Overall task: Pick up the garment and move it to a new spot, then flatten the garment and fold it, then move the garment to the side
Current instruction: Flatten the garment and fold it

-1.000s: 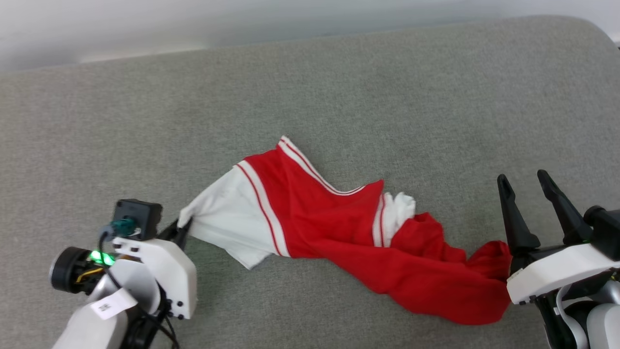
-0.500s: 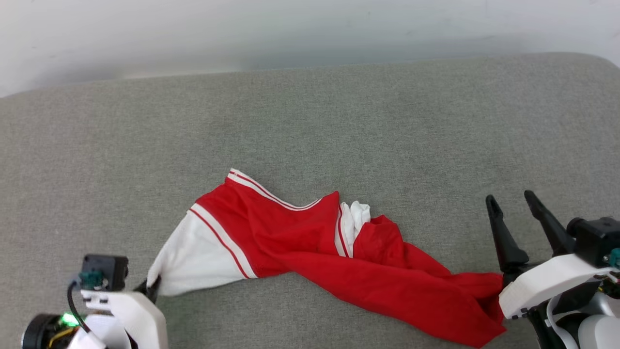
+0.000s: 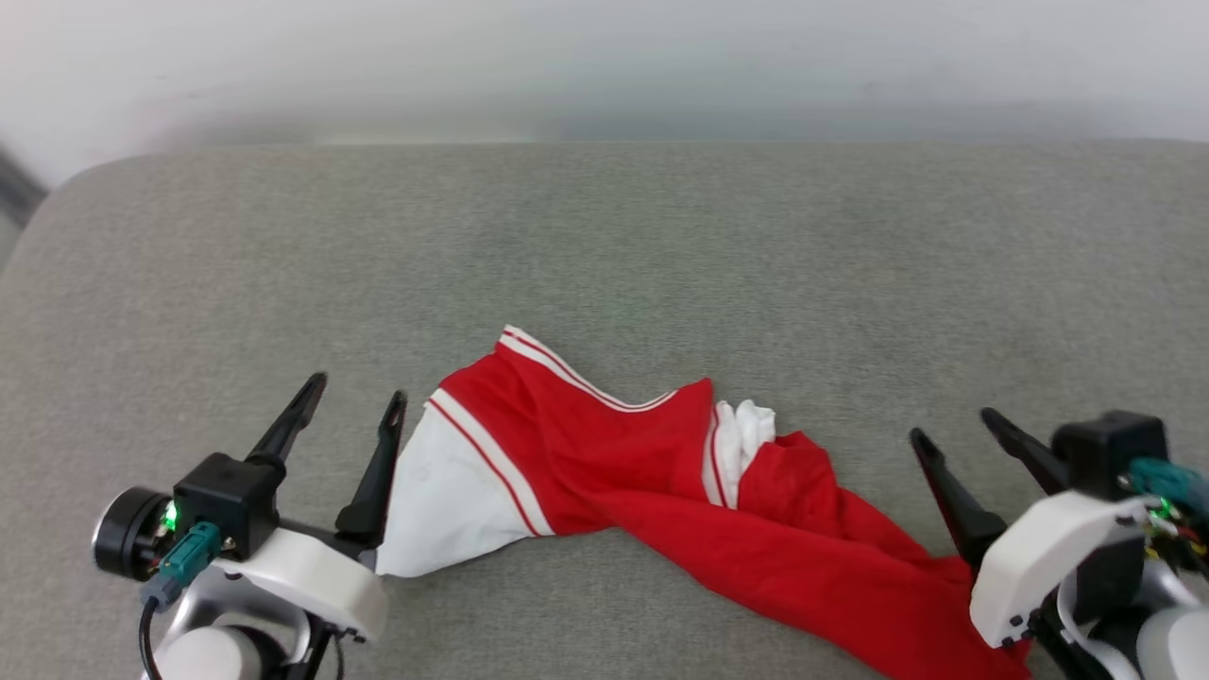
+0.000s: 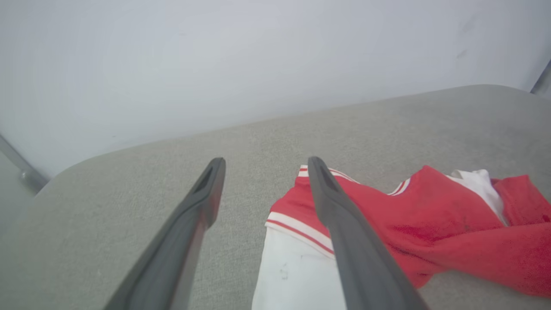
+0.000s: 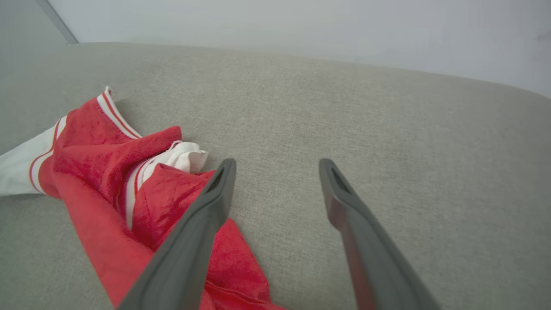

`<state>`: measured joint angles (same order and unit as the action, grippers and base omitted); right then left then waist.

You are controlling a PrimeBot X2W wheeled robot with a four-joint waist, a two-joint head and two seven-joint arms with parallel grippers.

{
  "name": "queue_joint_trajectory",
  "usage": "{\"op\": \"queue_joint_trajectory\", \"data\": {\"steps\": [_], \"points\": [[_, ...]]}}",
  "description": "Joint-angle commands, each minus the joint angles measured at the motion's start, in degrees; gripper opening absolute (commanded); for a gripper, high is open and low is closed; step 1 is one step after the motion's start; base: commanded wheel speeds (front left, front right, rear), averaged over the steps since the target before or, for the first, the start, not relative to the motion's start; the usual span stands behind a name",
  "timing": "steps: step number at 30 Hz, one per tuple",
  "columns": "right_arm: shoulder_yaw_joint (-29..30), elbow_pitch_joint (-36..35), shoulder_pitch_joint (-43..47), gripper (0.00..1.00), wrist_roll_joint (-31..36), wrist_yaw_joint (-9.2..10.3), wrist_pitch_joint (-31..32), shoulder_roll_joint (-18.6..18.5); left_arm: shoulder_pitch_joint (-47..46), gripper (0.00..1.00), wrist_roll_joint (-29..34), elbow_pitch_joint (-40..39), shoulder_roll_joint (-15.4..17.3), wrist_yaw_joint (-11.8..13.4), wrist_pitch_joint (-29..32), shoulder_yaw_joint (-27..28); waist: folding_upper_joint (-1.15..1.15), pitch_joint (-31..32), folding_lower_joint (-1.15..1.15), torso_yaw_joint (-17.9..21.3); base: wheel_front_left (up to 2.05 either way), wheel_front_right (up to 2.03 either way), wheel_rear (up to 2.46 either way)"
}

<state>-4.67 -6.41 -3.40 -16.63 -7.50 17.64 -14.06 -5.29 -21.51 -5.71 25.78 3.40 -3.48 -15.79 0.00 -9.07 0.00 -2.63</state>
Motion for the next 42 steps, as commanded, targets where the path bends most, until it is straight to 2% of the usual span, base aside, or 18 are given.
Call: {"op": "queue_joint_trajectory", "data": {"steps": [1,7,11,16,19,23,34,35,36,42], "points": [[-0.88,-0.94,-1.67,1.0,-0.57,0.02,1.48,-1.15,-0.86,1.0,0.06,-0.01,-0.7,-0.16,-1.14,-0.02,0.0,0.04,0.0,-1.21,0.0,0.0,0.0],[-7.0,-2.83,-9.87,1.0,-6.42,0.03,21.25,-7.04,-2.8,1.0,2.89,1.35,-2.9,-0.29,-9.12,-1.56,0.0,-1.2,0.0,-4.75,0.0,0.0,0.0],[-10.22,-1.34,-16.41,1.0,-9.99,0.02,34.57,-8.39,-3.42,1.0,3.64,2.62,-4.37,-0.76,-10.68,-2.53,0.0,-2.41,0.0,-7.45,0.0,0.0,0.0],[-13.74,3.79,-23.03,1.0,-11.62,0.02,45.28,-9.65,-4.75,1.0,3.82,3.91,-6.28,-1.56,-11.38,-3.49,0.0,-4.2,0.0,-11.0,0.0,0.0,0.0],[-14.62,6.99,-25.77,1.0,-11.31,0.02,48.5,-10.03,-5.51,1.0,4.1,4.54,-7.26,-1.95,-11.54,-3.82,0.0,-5.29,0.0,-13.04,0.0,0.0,0.0],[-16.16,11.37,-27.51,1.0,-10.91,0.02,49.72,-10.38,-6.25,1.0,4.24,5.26,-8.12,-2.55,-11.71,-4.05,0.0,-6.61,0.0,-15.13,0.0,0.0,0.0],[-19.17,20.87,-26.59,1.0,-9.85,0.02,47.29,-11.73,-7.22,1.0,5.15,6.44,-10.08,-4.16,-11.84,-3.71,0.0,-8.91,0.0,-18.11,0.0,0.0,0.0],[-19.39,21.57,-26.33,0.47,-9.87,0.02,46.74,-11.66,-7.23,1.0,5.19,6.48,-10.19,-4.3,-11.85,-3.59,0.0,-8.97,0.0,-18.12,0.0,0.0,0.0],[-19.57,22.12,-26.2,0.0,-10.02,0.03,46.05,-11.52,-7.24,1.0,5.23,6.56,-10.31,-4.33,-11.85,-3.48,0.0,-8.99,0.0,-18.08,0.0,0.0,0.0],[-18.59,21.59,-27.02,0.0,-11.44,0.04,40.46,-11.5,-6.85,1.0,5.77,7.34,-10.44,-4.92,-11.85,-2.9,0.0,-7.65,0.0,-16.25,0.0,0.0,0.0]]}}
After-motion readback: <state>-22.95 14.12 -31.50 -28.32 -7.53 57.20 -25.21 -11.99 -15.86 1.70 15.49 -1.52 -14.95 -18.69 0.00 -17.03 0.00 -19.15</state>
